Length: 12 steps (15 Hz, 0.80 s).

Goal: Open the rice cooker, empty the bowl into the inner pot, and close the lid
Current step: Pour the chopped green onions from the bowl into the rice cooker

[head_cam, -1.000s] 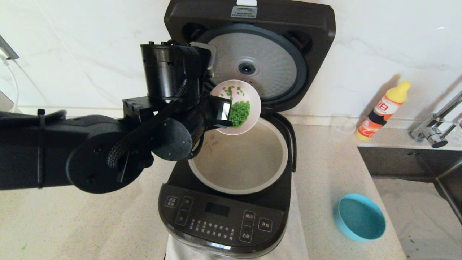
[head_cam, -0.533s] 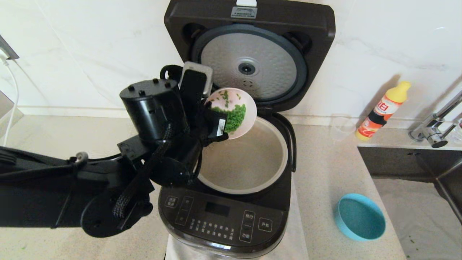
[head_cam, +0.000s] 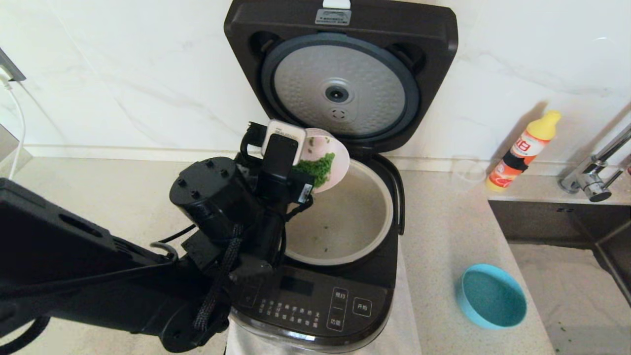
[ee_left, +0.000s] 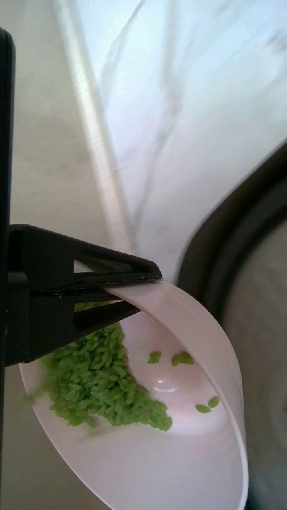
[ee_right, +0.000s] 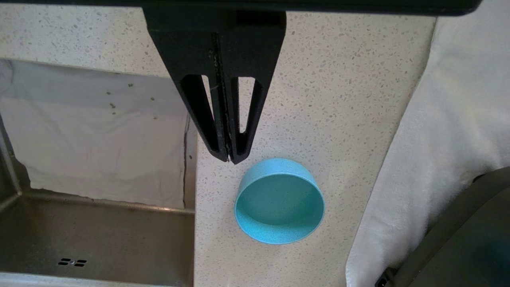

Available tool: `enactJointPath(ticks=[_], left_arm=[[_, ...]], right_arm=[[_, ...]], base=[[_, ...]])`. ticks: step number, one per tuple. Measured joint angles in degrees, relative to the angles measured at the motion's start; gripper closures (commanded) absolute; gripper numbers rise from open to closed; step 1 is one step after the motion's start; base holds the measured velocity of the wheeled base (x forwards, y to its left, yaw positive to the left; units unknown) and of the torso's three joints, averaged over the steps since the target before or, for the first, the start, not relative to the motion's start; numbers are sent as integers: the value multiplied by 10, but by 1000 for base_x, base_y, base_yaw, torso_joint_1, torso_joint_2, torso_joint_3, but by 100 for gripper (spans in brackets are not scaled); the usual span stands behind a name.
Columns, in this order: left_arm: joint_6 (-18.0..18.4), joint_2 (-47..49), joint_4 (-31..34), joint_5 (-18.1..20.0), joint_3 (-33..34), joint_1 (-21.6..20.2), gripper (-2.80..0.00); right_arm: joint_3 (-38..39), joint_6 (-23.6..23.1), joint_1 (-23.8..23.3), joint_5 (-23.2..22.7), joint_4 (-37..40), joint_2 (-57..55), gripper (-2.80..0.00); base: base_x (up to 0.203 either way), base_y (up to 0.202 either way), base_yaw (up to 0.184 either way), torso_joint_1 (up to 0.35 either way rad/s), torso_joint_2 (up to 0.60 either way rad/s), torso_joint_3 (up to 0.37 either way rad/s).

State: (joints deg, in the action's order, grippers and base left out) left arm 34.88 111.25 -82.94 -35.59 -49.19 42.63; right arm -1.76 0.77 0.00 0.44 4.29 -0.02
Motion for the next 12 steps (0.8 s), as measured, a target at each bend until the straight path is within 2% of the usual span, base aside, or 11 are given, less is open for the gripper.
enactJointPath(ticks=[1, 3, 7, 12], left_arm=[[19, 8, -29, 5, 2, 0, 0], [53, 16, -42, 8, 7, 0, 0], [70, 1, -43, 27, 0, 0, 0], [70, -14, -42, 36, -21, 0, 0]], right_arm=[[0, 0, 0, 0, 0, 0, 0], [0, 0, 0, 0, 0, 0, 0], [0, 0, 0, 0, 0, 0, 0], [0, 0, 0, 0, 0, 0, 0]], base=[[0, 0, 0, 0, 0, 0], [0, 0, 0, 0, 0, 0], [0, 0, 0, 0, 0, 0], [0, 0, 0, 0, 0, 0]])
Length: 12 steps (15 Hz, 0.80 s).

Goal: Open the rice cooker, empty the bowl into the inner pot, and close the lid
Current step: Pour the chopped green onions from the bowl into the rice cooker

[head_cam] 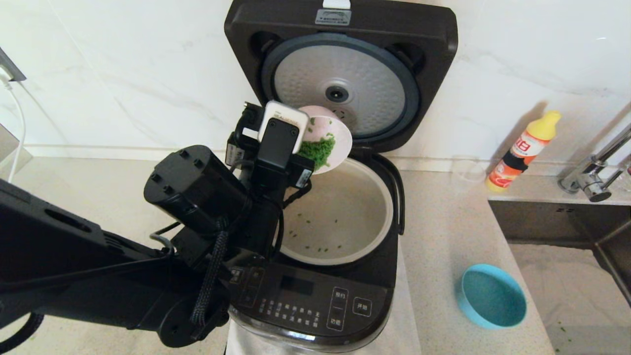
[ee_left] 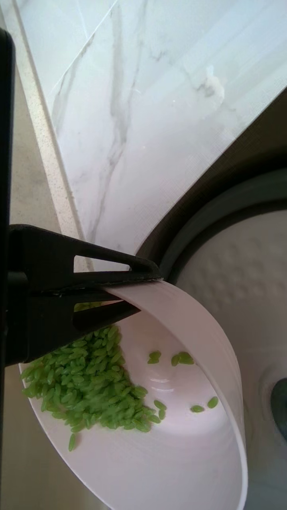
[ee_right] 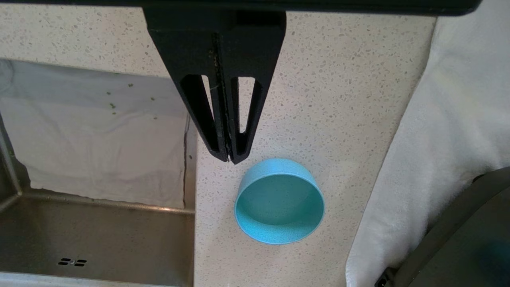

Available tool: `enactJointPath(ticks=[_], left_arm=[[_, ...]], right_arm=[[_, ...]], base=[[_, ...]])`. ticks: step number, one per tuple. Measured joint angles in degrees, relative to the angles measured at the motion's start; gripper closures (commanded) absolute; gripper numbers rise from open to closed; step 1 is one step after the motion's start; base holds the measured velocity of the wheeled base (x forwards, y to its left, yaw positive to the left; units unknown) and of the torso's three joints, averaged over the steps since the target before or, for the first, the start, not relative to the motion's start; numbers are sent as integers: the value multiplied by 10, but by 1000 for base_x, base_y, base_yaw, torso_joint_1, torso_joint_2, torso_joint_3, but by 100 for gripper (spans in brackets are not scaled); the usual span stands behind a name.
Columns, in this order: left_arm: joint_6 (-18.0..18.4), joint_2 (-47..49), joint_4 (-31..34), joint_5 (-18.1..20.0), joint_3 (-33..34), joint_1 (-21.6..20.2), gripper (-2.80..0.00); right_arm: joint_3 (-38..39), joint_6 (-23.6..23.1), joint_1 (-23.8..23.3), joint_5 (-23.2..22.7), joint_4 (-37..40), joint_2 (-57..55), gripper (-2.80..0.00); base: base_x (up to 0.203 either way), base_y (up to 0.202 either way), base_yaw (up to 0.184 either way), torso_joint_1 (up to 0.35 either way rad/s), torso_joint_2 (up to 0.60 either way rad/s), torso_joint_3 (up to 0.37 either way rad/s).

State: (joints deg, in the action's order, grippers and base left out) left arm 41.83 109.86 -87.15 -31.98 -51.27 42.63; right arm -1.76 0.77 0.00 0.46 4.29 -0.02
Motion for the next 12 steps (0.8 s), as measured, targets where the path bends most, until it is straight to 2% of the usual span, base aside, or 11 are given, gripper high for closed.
enactJointPath(ticks=[7, 9, 12], left_arm=[[4, 16, 0, 32, -25, -10, 0], [30, 22, 0, 40, -22, -12, 0], [96, 25, 0, 51, -30, -27, 0]], right_arm=[[0, 0, 0, 0, 0, 0, 0], [0, 0, 0, 0, 0, 0, 0], [0, 0, 0, 0, 0, 0, 0]], base=[[0, 0, 0, 0, 0, 0], [0, 0, 0, 0, 0, 0], [0, 0, 0, 0, 0, 0]])
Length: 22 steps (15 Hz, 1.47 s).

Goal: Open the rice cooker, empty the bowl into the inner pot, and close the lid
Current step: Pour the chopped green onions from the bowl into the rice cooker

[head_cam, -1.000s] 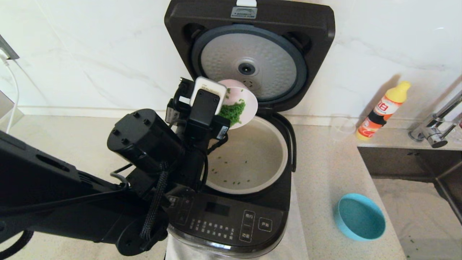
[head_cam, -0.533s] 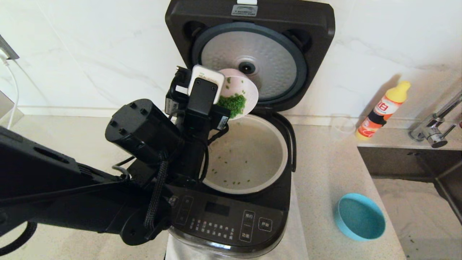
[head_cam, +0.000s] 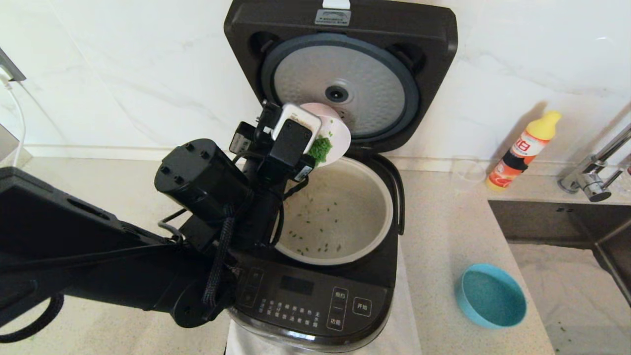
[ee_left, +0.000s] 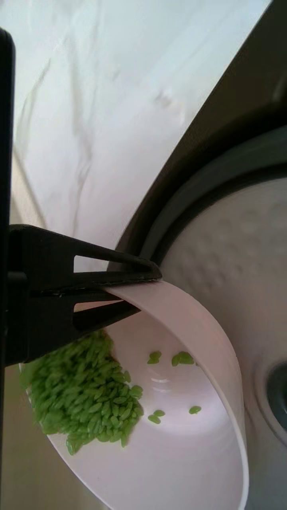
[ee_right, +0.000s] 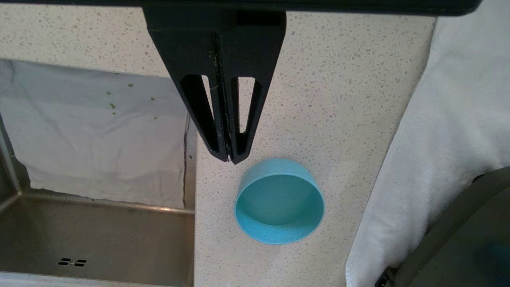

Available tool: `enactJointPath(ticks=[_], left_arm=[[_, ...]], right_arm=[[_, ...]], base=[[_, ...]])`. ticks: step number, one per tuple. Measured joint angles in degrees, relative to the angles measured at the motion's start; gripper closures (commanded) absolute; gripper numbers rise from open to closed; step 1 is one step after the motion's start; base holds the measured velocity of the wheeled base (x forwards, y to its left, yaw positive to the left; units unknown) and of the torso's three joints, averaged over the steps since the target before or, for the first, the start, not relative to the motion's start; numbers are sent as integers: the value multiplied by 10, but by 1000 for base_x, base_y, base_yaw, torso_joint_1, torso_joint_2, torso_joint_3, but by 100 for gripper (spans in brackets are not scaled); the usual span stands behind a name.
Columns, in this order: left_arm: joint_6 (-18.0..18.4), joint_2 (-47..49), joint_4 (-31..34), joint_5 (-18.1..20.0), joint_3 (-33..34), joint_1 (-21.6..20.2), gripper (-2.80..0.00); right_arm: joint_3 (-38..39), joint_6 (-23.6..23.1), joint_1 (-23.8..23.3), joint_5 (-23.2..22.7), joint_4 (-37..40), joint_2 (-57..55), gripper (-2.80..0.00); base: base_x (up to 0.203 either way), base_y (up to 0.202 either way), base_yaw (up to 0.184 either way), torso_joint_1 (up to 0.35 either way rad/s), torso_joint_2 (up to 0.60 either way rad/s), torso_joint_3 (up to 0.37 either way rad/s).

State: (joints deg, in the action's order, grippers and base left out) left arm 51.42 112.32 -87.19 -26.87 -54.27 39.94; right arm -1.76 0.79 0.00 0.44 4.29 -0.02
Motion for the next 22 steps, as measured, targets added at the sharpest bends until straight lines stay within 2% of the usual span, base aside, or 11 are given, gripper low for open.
enactJointPath(ticks=[5, 8, 12, 16, 22], left_arm=[[115, 2, 0, -6, -5, -17, 0], [130, 8, 0, -6, -6, -18, 0], [190, 16, 0, -5, -7, -14, 0], [232, 23, 0, -1, -29, -12, 0], [243, 30, 0, -1, -68, 3, 0]], right_arm=[[0, 0, 0, 0, 0, 0, 0], [0, 0, 0, 0, 0, 0, 0], [0, 0, 0, 0, 0, 0, 0], [0, 0, 0, 0, 0, 0, 0], [0, 0, 0, 0, 0, 0, 0]], base=[[0, 0, 0, 0, 0, 0], [0, 0, 0, 0, 0, 0], [0, 0, 0, 0, 0, 0], [0, 0, 0, 0, 0, 0], [0, 0, 0, 0, 0, 0]])
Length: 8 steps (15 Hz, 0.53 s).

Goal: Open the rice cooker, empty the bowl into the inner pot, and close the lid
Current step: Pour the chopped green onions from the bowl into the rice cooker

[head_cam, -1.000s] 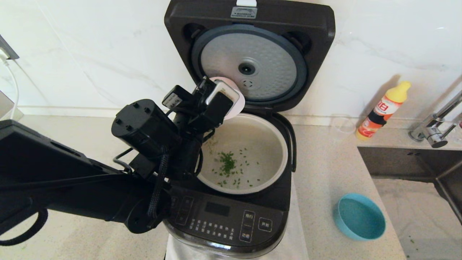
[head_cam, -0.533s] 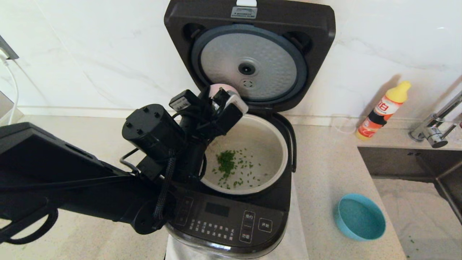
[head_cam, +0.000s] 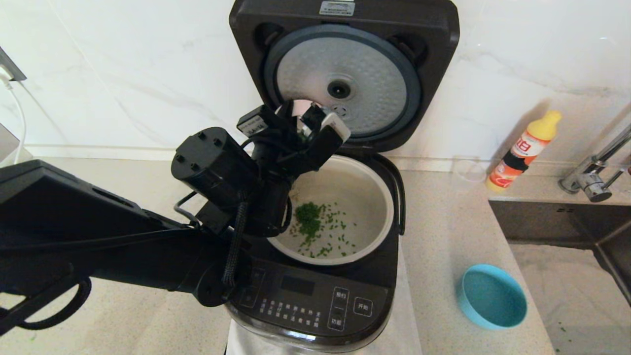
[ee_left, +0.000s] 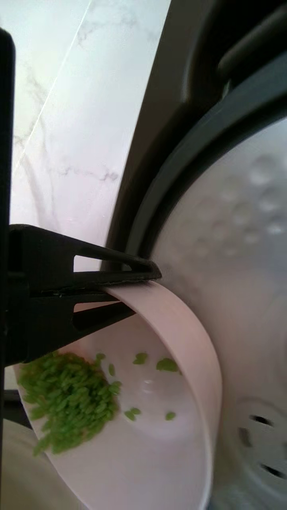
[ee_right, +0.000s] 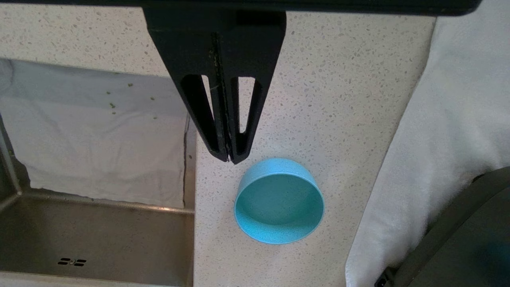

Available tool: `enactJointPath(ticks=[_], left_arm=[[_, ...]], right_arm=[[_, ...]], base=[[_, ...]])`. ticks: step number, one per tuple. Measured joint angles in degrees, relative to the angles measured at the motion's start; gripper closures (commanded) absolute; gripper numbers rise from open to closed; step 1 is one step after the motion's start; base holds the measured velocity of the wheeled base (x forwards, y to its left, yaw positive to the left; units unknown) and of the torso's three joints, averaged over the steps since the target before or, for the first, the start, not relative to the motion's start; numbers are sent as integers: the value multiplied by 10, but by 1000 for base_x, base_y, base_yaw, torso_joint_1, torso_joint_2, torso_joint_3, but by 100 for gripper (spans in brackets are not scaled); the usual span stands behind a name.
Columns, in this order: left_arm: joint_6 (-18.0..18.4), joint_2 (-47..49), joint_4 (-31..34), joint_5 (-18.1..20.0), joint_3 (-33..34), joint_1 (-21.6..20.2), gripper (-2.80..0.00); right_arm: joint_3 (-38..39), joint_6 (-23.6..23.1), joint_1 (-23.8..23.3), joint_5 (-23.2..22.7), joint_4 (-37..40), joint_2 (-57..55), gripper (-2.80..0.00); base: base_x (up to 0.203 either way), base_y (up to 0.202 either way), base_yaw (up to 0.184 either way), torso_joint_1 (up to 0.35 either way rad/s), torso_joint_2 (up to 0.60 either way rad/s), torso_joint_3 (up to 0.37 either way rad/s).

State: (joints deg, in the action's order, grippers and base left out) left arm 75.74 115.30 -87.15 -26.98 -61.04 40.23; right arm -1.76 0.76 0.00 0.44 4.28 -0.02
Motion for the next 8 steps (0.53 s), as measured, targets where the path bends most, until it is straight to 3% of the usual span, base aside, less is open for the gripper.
enactJointPath(ticks=[4, 8], left_arm=[[-1, -4, 0, 2, -4, 19, 0], [-9, -27, -1, 2, 58, 38, 0]], right_arm=[[0, 0, 0, 0, 0, 0, 0], [0, 0, 0, 0, 0, 0, 0]], base=[[0, 0, 0, 0, 0, 0], [0, 0, 0, 0, 0, 0]])
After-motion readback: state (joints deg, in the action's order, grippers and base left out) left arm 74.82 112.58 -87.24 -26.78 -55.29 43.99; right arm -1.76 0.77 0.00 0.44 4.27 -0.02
